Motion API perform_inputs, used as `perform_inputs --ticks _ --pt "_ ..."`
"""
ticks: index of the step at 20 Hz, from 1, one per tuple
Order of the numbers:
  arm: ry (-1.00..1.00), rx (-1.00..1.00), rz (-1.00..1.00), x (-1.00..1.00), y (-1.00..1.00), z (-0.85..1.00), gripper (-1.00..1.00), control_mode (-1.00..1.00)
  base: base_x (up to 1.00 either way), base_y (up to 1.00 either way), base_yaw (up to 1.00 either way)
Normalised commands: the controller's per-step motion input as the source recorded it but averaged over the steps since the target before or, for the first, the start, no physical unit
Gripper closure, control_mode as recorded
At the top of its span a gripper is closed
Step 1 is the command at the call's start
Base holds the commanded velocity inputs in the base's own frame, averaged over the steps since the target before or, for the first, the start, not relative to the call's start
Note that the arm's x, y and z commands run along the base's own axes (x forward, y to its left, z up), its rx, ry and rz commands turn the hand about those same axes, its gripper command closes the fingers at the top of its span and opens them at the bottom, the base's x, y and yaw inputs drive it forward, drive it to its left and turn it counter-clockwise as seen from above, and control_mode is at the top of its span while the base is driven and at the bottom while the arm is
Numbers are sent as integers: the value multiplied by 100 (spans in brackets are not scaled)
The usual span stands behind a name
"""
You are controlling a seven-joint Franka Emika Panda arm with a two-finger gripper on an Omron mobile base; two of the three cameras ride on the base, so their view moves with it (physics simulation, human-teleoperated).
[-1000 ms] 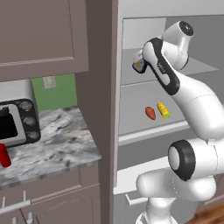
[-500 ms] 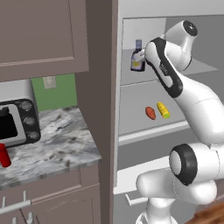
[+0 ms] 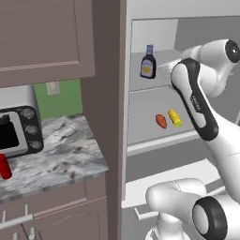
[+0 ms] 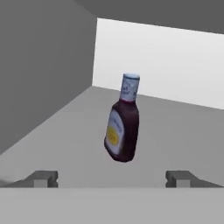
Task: Place the ketchup and condiment bottle from the counter to the top shelf of the fridge. If the existing items in the fridge are on the top shelf, move them to other shelves.
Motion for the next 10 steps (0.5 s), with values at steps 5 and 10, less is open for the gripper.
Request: perform_inputs --ticks 5,10 --pt "-14 0 -1 -100 -21 0 -100 -100 0 0 0" --pt "0 0 -1 -100 -1 0 -100 -100 0 0 0"
